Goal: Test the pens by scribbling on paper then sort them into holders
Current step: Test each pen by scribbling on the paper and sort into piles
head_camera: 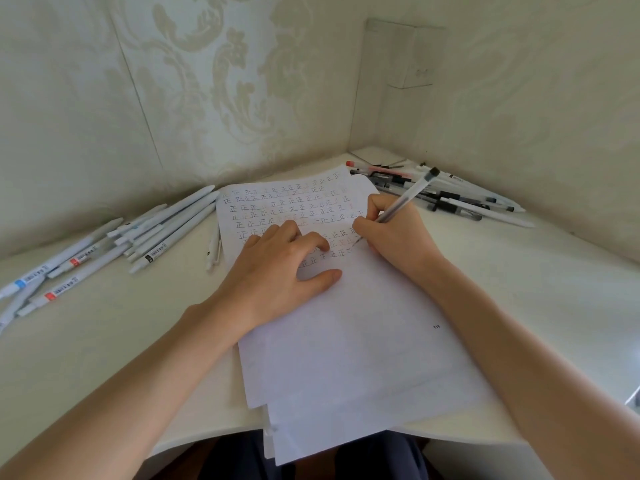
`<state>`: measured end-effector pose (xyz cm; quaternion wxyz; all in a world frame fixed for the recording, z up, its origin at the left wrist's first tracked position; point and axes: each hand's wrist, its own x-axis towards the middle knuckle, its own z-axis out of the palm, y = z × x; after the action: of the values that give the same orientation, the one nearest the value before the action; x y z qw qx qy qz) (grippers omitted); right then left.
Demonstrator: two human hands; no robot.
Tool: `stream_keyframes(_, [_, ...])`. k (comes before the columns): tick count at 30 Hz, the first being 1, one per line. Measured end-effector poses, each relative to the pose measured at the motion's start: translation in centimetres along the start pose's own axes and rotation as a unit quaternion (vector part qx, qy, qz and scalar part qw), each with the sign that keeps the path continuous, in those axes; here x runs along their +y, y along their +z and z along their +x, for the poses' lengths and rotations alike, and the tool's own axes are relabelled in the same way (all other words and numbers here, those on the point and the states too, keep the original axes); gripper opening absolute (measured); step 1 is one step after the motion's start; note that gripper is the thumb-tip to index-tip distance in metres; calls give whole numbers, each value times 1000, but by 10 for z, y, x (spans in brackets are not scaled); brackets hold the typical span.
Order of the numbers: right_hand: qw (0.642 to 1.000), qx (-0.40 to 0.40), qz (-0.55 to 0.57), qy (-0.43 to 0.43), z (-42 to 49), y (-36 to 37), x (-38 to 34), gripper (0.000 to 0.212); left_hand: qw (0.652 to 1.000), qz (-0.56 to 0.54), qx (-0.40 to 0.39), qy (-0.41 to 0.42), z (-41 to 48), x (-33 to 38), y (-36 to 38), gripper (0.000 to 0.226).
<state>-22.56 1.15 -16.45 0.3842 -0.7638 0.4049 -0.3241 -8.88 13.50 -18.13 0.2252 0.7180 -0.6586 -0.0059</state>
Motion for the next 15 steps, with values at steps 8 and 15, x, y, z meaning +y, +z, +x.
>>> stream_keyframes(8, [1000, 2, -8, -4, -1, -1, 1, 25, 1000, 6, -10, 1, -1, 0, -1, 48])
stream_keyframes(15, [1000, 5, 0, 1, -2, -1, 0, 25, 1000, 12, -14, -2, -1, 0, -1, 50])
